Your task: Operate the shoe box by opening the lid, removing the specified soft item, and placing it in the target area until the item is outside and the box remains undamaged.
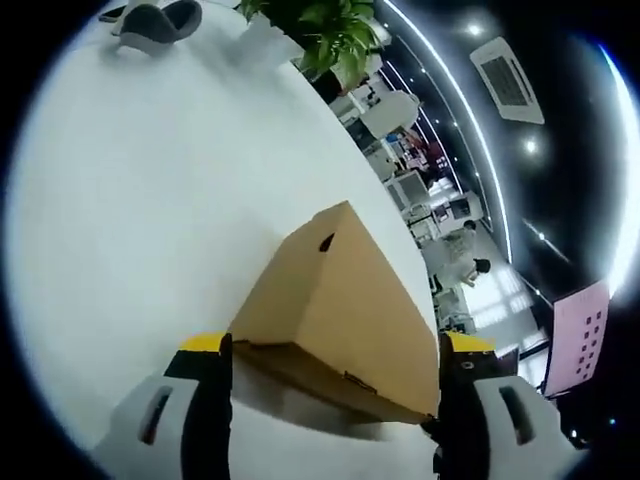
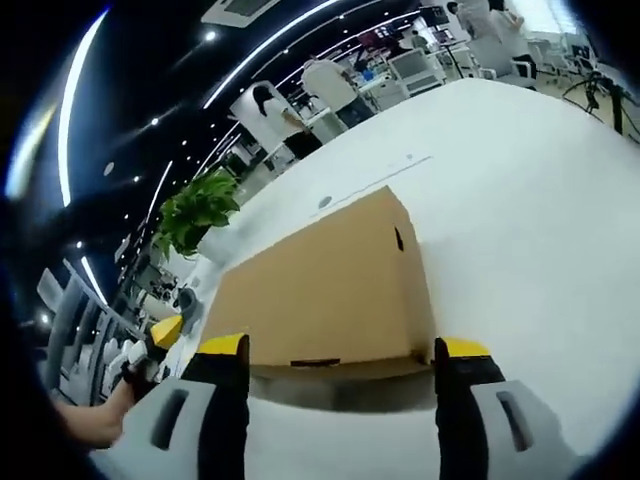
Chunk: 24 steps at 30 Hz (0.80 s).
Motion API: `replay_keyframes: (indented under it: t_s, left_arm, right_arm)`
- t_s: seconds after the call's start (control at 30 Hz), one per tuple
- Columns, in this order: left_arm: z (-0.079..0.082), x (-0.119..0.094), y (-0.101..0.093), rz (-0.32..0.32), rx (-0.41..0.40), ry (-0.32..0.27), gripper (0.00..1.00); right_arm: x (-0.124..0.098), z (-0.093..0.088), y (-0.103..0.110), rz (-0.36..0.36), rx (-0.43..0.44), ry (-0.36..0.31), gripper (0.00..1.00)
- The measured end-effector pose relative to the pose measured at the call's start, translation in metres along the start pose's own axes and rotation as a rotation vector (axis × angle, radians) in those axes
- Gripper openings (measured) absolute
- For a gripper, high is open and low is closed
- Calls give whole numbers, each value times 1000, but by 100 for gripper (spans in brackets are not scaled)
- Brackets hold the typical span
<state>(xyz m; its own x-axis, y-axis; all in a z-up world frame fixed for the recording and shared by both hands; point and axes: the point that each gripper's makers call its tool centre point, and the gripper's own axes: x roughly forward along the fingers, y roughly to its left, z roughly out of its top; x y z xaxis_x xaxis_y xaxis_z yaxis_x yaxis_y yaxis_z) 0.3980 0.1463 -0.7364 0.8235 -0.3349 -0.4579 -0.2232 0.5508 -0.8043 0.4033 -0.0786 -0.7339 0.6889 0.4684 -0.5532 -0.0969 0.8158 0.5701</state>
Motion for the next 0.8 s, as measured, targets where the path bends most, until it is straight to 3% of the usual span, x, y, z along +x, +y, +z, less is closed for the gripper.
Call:
replay_keyframes:
  t_s: [0.2,0.37,0.47,0.53,0.63,0.67,0.7,0.8]
  left_arm:
    - [0,1,7,18,-52,-9,80]
    - [-3,1,10,35,-45,-3,74]
    - [-3,3,15,49,-63,-14,73]
    - [-10,4,15,56,-77,24,66]
    - [-15,6,18,69,-60,44,55]
    - [-21,6,18,76,-13,72,51]
    - [-17,7,15,66,0,49,51]
    - [-22,6,12,88,44,71,52]
  right_arm:
    - [3,-6,-5,-16,39,14,68]
    - [6,-8,-7,-36,-5,25,65]
    - [6,-10,-13,-81,-50,36,58]
    - [6,-10,-12,-75,-47,33,58]
    - [6,-10,-12,-79,-46,38,58]
    - [7,-10,-12,-82,-46,40,58]
    - [7,-10,-12,-86,-49,43,58]
    - [6,-10,-12,-89,-52,44,58]
